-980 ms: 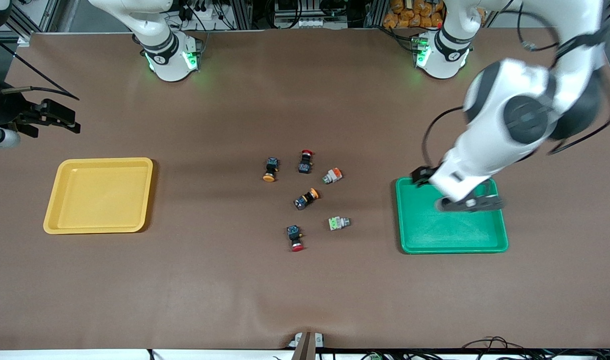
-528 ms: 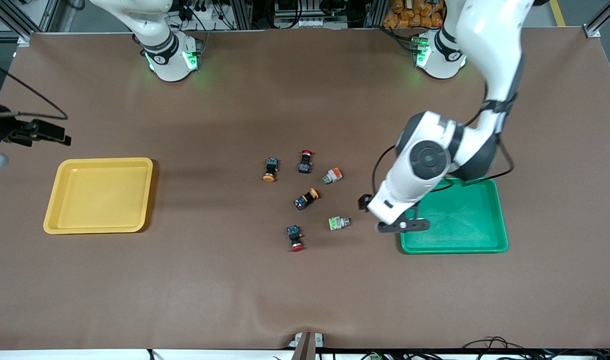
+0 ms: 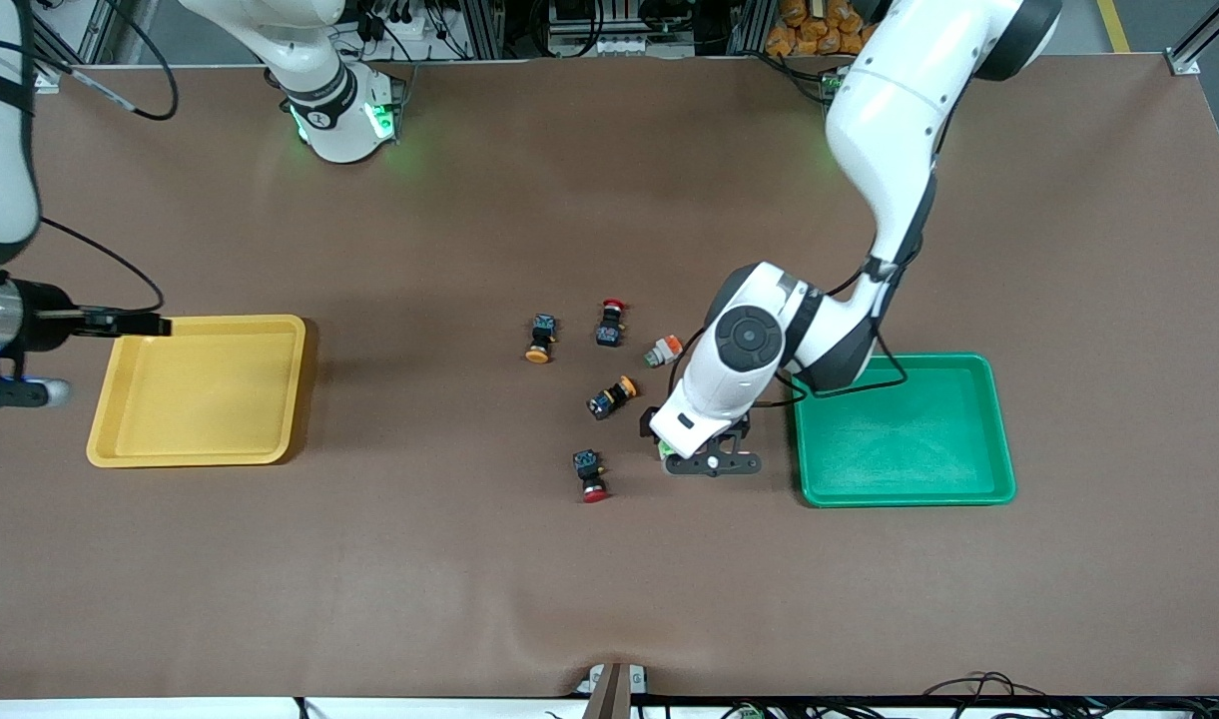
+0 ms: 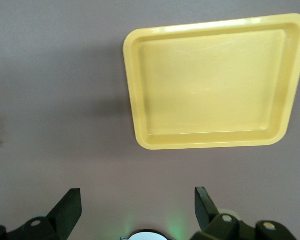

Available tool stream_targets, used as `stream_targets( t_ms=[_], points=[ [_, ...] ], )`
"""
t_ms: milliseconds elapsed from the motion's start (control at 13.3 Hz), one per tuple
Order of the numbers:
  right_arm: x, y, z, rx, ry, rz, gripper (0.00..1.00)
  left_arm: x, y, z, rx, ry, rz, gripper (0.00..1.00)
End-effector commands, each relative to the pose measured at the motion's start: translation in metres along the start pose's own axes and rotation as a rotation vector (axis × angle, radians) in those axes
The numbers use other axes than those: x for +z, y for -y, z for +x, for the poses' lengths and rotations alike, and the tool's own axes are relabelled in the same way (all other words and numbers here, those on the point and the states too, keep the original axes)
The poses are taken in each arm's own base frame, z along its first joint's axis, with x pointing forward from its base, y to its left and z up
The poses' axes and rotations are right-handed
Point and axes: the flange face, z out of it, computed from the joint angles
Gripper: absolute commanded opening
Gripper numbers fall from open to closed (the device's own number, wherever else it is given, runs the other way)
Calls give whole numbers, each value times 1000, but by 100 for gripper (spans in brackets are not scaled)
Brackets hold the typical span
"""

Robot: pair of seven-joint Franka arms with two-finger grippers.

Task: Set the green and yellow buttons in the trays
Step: 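Reach the left gripper to the green-capped switch while the right gripper moves out, then grasp the green switch with the left gripper while the right gripper reaches the buttons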

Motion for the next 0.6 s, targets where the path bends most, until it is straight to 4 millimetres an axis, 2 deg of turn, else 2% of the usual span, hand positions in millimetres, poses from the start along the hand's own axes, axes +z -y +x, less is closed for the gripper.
stream_targets(
  t_ms=[0, 75, 151, 226, 452, 528],
  points=[
    [3, 27, 2, -36, 21, 18, 100, 22, -1, 2, -84, -9, -3, 100],
    [4, 53, 2, -69, 20, 29, 100, 31, -11, -7, -99, -6, 0, 100],
    [5, 71, 3, -83, 18, 55, 100, 36, -15, -12, -96, -1, 4, 100],
    [4, 90, 4, -51, 6, 80, 100, 45, -11, -11, -105, 3, 5, 100],
    [4, 138, 6, 14, -34, 106, 100, 55, -7, -10, -110, -1, 4, 100],
    [6, 148, 7, 4, -39, 102, 100, 56, -7, -11, -111, 0, 5, 100]
  ],
)
